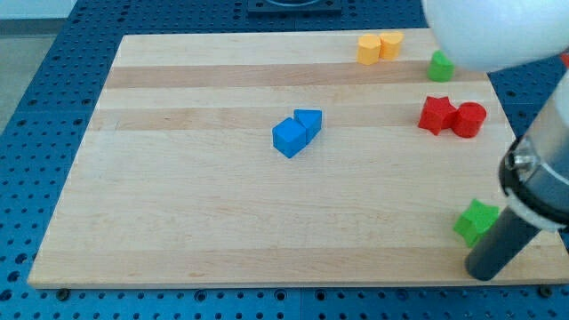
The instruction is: Move the green circle into the green star
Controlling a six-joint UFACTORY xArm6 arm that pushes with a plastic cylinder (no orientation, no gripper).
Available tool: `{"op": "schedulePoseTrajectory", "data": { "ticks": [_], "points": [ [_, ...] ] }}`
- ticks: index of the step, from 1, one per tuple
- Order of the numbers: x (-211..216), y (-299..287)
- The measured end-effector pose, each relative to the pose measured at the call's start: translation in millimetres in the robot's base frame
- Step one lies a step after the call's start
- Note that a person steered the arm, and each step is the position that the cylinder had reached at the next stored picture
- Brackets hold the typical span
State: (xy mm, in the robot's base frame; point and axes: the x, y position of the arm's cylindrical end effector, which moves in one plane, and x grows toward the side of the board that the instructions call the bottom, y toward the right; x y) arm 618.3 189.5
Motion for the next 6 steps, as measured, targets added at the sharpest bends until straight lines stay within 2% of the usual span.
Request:
{"op": "schedulePoseTrajectory", "data": {
  "ticks": [1,2,4,5,6],
  "points": [
    [-1,-25],
    [-37,-58],
    [-190,-106],
    [-226,-113],
    [-247,-86]
  ]
}}
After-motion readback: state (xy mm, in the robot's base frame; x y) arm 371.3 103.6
